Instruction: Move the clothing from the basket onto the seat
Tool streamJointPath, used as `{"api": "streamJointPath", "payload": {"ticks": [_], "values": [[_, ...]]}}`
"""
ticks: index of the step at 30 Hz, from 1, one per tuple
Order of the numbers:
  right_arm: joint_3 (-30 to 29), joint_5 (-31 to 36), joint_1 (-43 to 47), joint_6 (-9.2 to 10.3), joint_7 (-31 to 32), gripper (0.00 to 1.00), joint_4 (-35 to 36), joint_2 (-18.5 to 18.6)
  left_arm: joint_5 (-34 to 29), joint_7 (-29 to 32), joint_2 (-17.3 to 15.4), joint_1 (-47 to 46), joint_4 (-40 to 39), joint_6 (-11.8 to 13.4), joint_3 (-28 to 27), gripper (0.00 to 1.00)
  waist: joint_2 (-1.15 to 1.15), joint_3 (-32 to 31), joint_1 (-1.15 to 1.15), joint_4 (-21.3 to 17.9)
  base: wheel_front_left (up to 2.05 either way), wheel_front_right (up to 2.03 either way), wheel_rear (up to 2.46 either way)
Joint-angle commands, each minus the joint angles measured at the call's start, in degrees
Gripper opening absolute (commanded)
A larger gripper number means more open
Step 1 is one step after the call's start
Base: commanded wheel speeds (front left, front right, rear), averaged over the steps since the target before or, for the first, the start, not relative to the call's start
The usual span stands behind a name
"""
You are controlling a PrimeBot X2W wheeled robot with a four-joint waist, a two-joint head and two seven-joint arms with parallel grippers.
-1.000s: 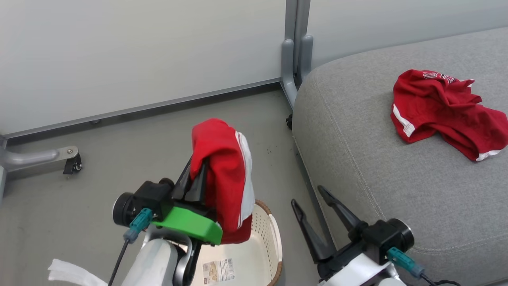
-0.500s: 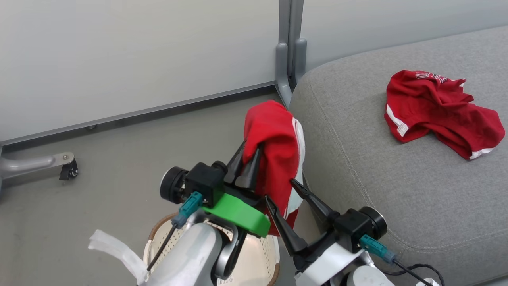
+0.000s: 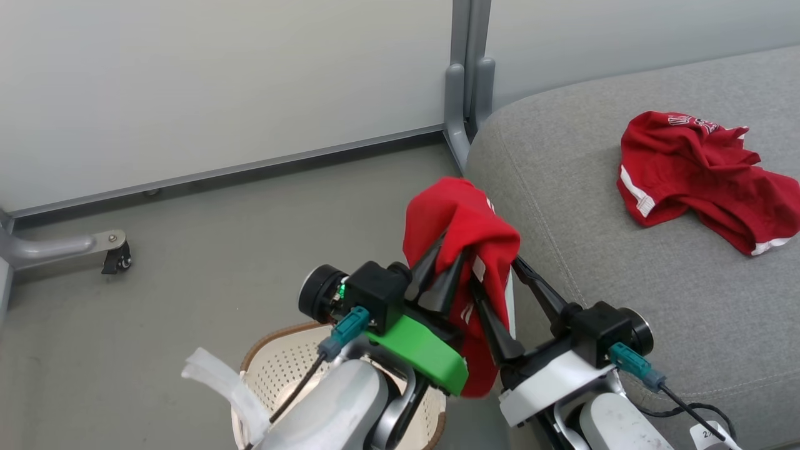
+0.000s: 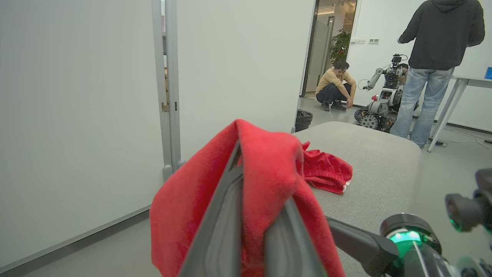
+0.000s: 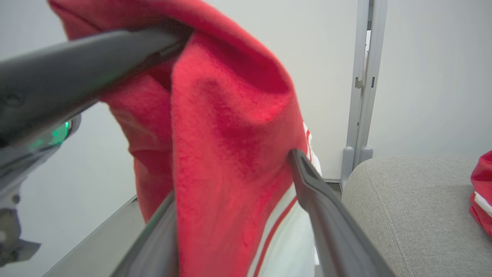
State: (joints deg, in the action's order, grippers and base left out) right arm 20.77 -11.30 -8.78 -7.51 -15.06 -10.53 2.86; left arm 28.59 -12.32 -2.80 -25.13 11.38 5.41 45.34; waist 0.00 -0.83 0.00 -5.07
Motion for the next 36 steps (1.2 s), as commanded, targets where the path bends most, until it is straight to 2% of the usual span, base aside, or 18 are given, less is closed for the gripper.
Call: {"api": "streamJointPath", "payload": {"ticks": [1, 3, 4, 5, 6, 11, 28, 29, 30, 31, 36], "values": [[0.41, 0.2, -0.15, 0.04, -0.17, 1.0, -0.29, 0.06, 0.37, 0.0, -0.17, -1.11, -0.01, -0.48, 0.43, 0.0, 0.0, 0.04, 0.0, 0.04, 0.0, 0.0, 0.0], [1.88, 0.71, -0.59, 0.04, -0.17, 1.0, -1.03, 0.04, 0.75, 0.11, -0.18, -1.35, 0.17, -0.64, 0.88, 0.0, 0.0, 0.05, 0.0, 0.04, 0.0, 0.0, 0.0], [2.37, 0.79, -0.85, 0.04, -0.18, 0.76, -1.31, 0.07, 0.83, 0.1, -0.18, -1.51, 0.23, -0.66, 1.08, 0.0, 0.0, 0.05, 0.0, 0.04, 0.0, 0.0, 0.0], [3.0, 1.07, -0.98, 0.04, -0.17, 0.43, -1.71, 0.1, 0.96, 0.06, -0.17, -1.63, 0.27, -0.66, 1.26, 0.0, 0.0, 0.05, 0.0, 0.05, 0.0, 0.0, 0.0], [3.56, 1.26, -0.99, 0.04, -0.17, 0.0, -2.13, 0.09, 1.07, 0.0, -0.17, -1.74, 0.34, -0.64, 1.44, 0.0, 0.0, 0.04, 0.0, 0.05, 0.0, 0.0, 0.0], [3.56, 1.34, -0.91, 0.04, -0.17, 0.0, -2.42, 0.08, 1.39, -0.37, -0.17, -1.82, 0.81, -0.69, 1.74, 0.0, 0.0, 0.12, 0.0, -0.01, 0.0, 0.0, 0.0], [-2.45, -0.29, 0.35, 0.04, -0.17, 0.0, -2.03, 0.07, 1.89, 0.58, -1.58, 0.12, 1.22, -1.0, 2.71, 0.0, 0.0, 0.69, 0.0, 0.9, 0.0, 0.0, 0.0], [-2.56, -0.31, 0.31, 0.04, -0.17, 0.0, -2.05, 0.08, 2.05, 1.13, -1.81, 0.16, 1.07, -1.47, 3.07, 0.34, 0.0, 0.71, 0.0, 0.9, 0.0, 0.0, 0.0], [-2.6, -0.32, 0.26, 0.04, -0.17, 0.0, -2.06, 0.07, 2.16, 1.64, -2.1, 0.21, 1.02, -1.71, 3.36, 0.6, 0.0, 0.72, 0.0, 0.9, 0.0, 0.0, 0.0], [-2.66, -0.34, 0.21, 0.04, -0.17, 0.0, -2.09, 0.07, 2.29, 2.22, -2.44, 0.27, 0.84, -2.0, 3.55, 1.0, 0.0, 0.73, 0.0, 0.89, 0.0, 0.0, 0.0], [-2.9, -0.35, 0.2, 0.04, -0.17, 0.0, -2.17, 0.07, 3.0, 4.85, -3.63, 0.37, -0.31, -2.78, 4.38, 1.0, 0.0, 0.77, 0.0, 0.83, 0.0, 0.0, 0.0]]}}
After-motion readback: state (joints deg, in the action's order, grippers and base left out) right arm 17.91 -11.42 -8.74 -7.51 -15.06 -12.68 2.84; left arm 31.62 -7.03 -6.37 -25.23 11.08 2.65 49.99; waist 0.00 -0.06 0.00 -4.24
